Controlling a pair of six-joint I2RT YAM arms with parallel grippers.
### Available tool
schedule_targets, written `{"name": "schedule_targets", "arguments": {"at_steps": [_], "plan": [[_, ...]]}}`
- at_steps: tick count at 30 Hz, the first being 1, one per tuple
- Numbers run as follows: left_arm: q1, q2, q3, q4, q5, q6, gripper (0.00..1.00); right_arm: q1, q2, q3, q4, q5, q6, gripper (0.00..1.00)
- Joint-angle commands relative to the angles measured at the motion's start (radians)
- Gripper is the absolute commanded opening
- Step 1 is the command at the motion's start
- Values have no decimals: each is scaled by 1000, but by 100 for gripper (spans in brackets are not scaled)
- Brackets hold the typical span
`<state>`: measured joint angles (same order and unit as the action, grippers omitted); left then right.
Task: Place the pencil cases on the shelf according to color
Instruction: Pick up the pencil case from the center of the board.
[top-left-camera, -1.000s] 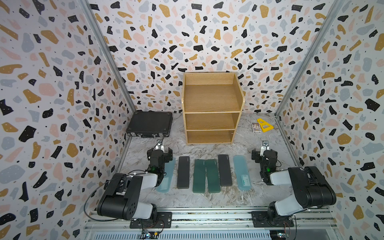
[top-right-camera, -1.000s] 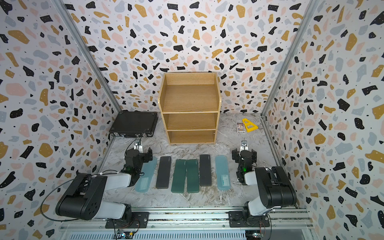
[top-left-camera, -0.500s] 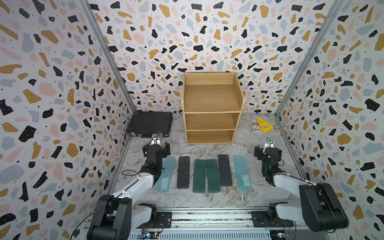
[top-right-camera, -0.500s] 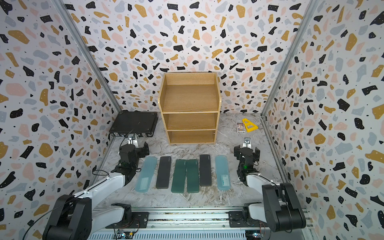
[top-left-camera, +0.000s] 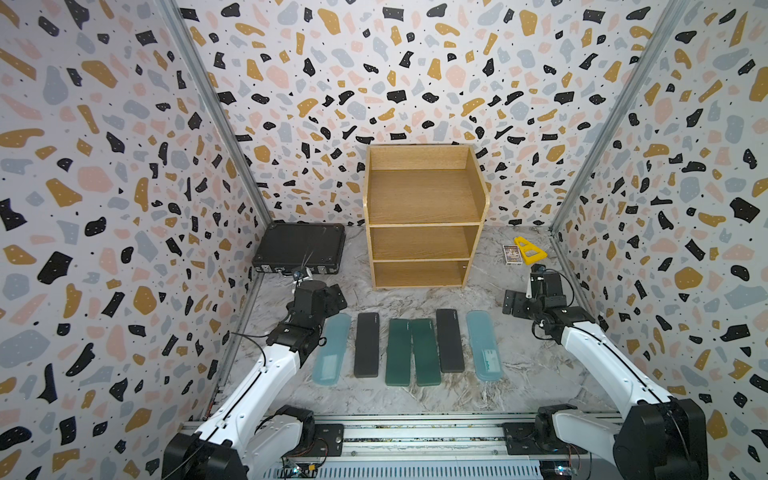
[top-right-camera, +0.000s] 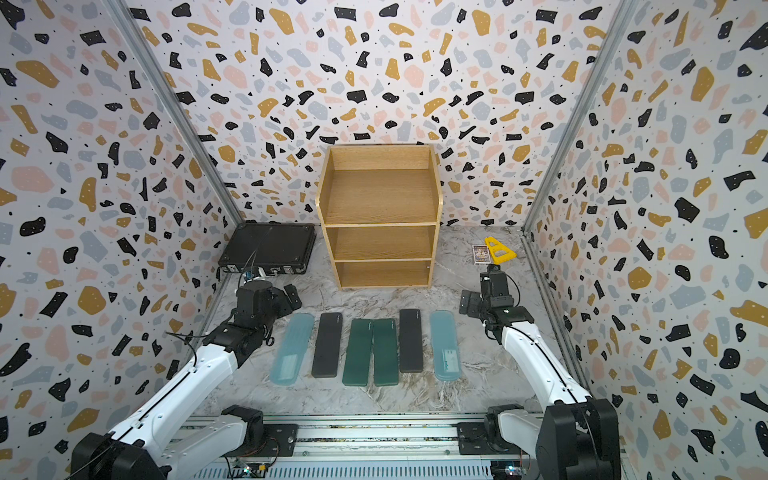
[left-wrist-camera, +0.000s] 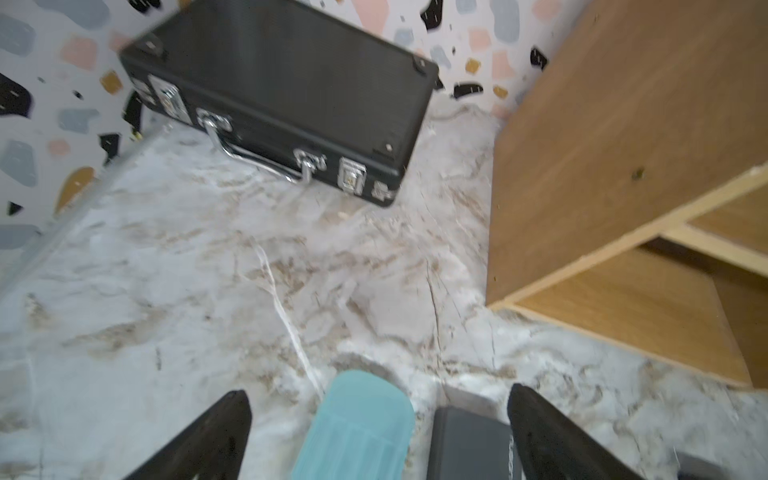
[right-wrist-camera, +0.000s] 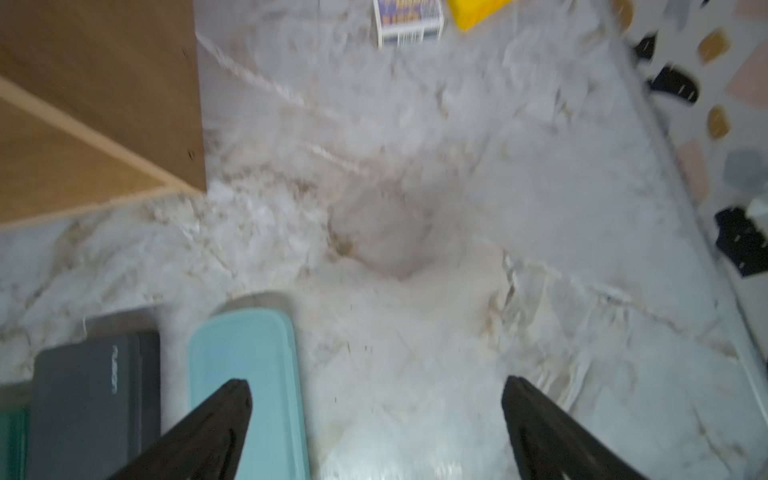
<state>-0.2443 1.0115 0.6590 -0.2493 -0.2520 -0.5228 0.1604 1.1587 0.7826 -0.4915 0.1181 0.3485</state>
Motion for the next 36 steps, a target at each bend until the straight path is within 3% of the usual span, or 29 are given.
{"name": "schedule_targets", "arguments": {"at_steps": [1, 9, 16, 31, 36], "plan": [[-3, 18, 25, -131, 42, -17, 100, 32, -17, 54, -226, -46, 53, 100], [-27, 67, 49, -193, 103, -30, 100, 75, -93, 39, -324, -155, 61, 100], [-45, 86, 50, -211, 112, -23, 100, 159, -107, 26, -347, -150, 103, 97], [-50, -53, 34, -254, -7, -18, 100, 342, 52, 2, -237, -115, 170, 100], [-50, -58, 33, -264, 10, -25, 100, 357, 122, -14, -191, -98, 172, 100]]}}
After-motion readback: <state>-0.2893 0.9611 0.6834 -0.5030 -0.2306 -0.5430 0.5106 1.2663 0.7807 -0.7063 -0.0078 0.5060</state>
